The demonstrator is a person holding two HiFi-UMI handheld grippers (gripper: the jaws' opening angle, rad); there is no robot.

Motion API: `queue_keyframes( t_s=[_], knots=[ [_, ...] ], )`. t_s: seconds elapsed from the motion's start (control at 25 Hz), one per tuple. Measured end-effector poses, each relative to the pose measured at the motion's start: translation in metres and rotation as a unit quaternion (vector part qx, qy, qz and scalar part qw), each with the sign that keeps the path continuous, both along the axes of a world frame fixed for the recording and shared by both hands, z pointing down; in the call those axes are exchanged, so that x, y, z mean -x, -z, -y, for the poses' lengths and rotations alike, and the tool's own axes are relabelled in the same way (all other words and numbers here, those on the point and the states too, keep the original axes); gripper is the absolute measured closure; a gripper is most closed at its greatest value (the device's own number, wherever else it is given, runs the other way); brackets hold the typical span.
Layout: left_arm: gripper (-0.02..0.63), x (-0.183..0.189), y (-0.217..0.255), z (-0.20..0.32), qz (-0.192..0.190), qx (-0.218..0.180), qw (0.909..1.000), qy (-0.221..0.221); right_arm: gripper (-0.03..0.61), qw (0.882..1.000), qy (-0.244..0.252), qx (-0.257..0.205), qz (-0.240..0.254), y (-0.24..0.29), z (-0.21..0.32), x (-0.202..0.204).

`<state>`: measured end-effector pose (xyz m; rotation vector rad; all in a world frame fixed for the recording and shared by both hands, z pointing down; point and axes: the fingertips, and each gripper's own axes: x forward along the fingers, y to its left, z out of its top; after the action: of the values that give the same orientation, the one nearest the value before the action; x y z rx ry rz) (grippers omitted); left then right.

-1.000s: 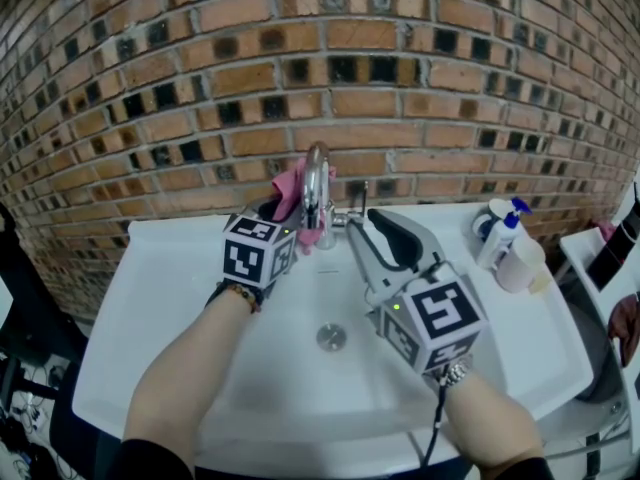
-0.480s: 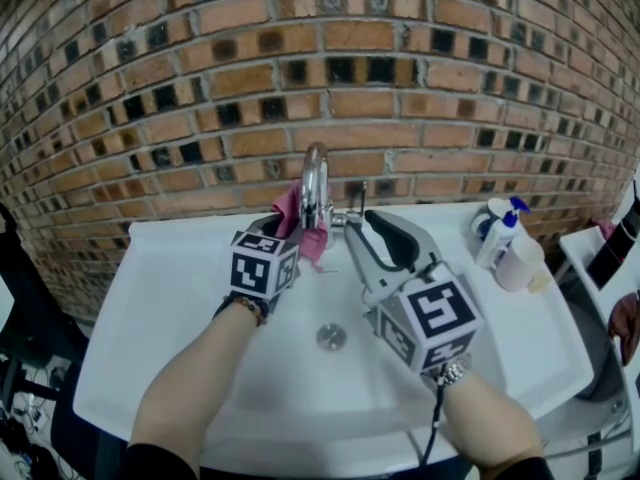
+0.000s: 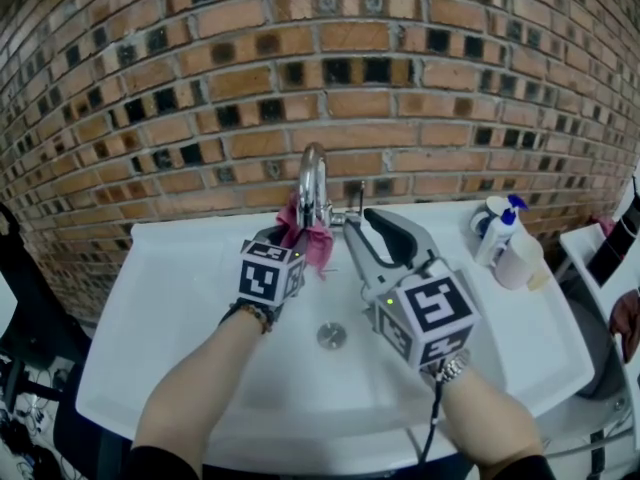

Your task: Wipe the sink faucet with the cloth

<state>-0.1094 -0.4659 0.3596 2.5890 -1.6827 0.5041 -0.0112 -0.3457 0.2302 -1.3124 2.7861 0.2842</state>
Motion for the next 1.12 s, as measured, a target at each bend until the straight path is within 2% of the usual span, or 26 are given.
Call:
queue_keyframes(
  t_s=[0.6,1.12],
  knots=[
    [0.551,-0.024,-0.007,-0.021,0.005,0.011,0.9998,-0.016,0.453,1.0,-0.008,0.006,0.007,-0.002,0.005,-0.008],
    [0.551,-0.057,-0.001,-0.036,0.001,0.013,0.998,-0.062,0.453,1.0,-0.014,0.004,0.021,0.003,0.006,-0.014]
  ],
)
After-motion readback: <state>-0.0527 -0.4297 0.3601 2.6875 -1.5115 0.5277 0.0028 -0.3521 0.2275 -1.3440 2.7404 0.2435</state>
